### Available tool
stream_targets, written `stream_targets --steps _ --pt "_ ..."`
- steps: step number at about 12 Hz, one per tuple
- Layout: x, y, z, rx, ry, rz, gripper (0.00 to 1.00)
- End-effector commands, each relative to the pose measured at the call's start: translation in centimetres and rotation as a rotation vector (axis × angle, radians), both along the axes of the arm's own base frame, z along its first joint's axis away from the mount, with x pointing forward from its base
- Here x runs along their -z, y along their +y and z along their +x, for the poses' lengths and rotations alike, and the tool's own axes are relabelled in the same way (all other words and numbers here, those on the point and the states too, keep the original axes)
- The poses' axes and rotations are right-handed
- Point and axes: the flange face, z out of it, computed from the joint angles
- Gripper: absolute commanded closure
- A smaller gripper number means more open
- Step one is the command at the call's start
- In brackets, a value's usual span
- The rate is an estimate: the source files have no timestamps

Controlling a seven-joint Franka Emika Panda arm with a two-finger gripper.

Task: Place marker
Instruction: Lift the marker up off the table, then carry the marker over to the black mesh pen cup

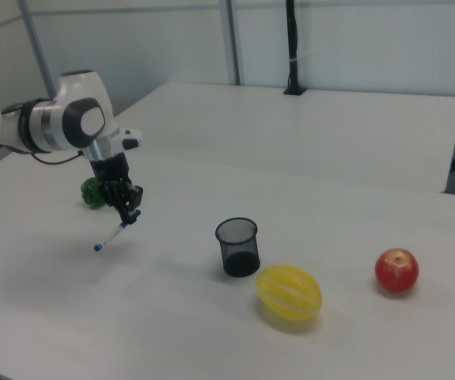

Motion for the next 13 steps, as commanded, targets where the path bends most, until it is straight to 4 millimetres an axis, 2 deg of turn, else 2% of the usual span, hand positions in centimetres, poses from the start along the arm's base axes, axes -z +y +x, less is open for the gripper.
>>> stream_targets --steps 1,5,6,8,11,13 --pt "-6.2 0.0 -0.9 0.017 -0.001 -0.002 0.86" --pt "-14.3 -1.2 -2.8 -0.03 0.027 0.062 0.87" --pt "-15.1 -1.4 -3.0 -0.043 0.036 0.065 0.87" --pt "-15.3 -1.9 -2.8 -0.04 0.035 0.062 0.87" --pt "-15.9 -5.9 -2.2 0.009 0.016 0.049 0.87" --pt "-16.6 -10.1 -1.9 0.035 0.007 0.051 0.87"
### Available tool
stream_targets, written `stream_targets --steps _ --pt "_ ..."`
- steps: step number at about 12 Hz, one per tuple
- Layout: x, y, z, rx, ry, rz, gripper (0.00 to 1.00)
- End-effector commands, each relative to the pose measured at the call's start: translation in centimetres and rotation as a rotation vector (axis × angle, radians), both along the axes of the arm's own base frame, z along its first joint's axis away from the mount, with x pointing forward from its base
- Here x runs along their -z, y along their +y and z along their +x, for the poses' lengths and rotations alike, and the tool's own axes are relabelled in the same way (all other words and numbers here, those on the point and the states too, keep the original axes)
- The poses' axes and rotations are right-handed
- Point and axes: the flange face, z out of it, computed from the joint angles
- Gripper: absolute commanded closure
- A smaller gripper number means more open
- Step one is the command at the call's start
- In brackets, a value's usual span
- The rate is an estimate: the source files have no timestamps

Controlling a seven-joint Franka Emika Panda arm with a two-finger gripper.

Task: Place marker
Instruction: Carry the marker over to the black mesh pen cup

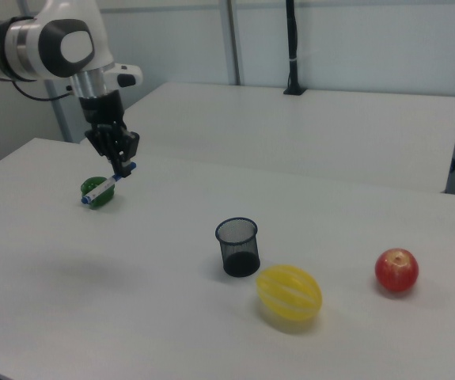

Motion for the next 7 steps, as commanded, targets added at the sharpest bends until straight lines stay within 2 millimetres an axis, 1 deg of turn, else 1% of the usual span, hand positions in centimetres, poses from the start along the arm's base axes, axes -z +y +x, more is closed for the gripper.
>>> stream_targets --steps 1,2,4,5,6,7 --pt "-1.4 -6.5 0.1 0.014 -0.009 0.006 0.87" --pt "-1.4 -7.9 0.3 0.023 -0.013 0.006 0.87" --pt "-2.0 -11.4 0.9 0.075 -0.08 0.009 0.87" --pt "-2.2 -12.7 1.1 0.093 -0.109 0.006 0.87" --pt "-2.4 -13.3 1.3 0.1 -0.137 0.004 0.87" --pt "-2.3 -14.3 1.6 0.108 -0.176 -0.01 0.87"
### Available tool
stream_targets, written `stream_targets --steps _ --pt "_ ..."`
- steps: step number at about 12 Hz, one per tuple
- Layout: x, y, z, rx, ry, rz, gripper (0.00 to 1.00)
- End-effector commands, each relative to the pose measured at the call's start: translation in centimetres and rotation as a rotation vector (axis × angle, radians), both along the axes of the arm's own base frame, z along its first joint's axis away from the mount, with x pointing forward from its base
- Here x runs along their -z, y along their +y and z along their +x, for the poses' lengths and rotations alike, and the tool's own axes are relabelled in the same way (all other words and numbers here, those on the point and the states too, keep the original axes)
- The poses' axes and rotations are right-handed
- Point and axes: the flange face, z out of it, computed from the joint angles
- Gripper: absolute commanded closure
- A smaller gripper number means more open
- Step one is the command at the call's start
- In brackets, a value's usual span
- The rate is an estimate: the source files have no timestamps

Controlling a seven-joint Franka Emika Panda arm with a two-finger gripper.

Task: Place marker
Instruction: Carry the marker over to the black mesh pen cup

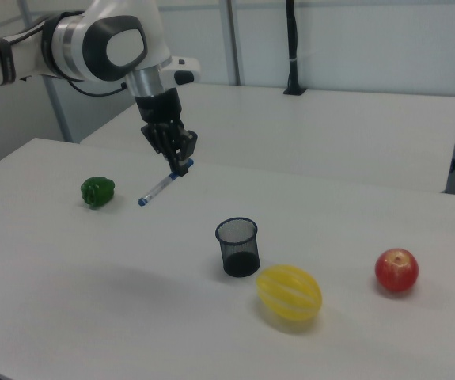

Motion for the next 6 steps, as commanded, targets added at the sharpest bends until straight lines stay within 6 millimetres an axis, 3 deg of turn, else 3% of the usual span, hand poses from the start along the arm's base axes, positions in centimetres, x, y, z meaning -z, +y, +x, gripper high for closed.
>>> stream_targets --steps 1,4,6 --pt "-0.4 -2.1 0.5 -0.003 -0.122 -0.033 0.87" --pt "0.8 -4.4 1.4 0.004 -0.234 -0.081 0.87" --pt "1.6 -4.9 1.8 -0.007 -0.292 -0.105 0.87"
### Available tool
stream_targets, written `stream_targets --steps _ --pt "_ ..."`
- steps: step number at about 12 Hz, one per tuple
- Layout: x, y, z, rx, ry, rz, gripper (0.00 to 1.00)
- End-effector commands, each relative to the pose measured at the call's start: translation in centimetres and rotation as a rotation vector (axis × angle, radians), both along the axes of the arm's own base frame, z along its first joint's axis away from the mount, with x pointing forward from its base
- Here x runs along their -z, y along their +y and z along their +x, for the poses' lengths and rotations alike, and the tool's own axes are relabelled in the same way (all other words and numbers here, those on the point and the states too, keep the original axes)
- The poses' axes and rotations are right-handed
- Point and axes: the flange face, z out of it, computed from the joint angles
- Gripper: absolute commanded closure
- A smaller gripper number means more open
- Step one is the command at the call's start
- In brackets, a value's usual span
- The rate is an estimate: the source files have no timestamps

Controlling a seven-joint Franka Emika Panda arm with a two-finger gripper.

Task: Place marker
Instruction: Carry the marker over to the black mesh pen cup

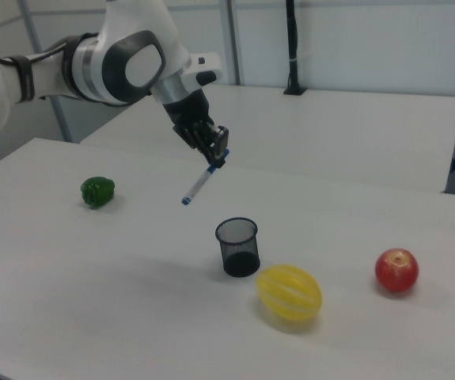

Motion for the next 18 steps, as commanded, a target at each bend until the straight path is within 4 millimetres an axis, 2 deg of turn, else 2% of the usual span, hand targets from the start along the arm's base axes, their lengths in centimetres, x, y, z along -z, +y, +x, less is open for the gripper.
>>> stream_targets --steps 1,9,18 --pt "1.5 -1.3 0.0 -0.033 -0.096 -0.061 0.87" --pt "7.2 -1.5 0.7 -0.09 -0.222 -0.107 0.87" --pt "11.9 -1.8 2.3 -0.084 -0.242 -0.087 0.85"
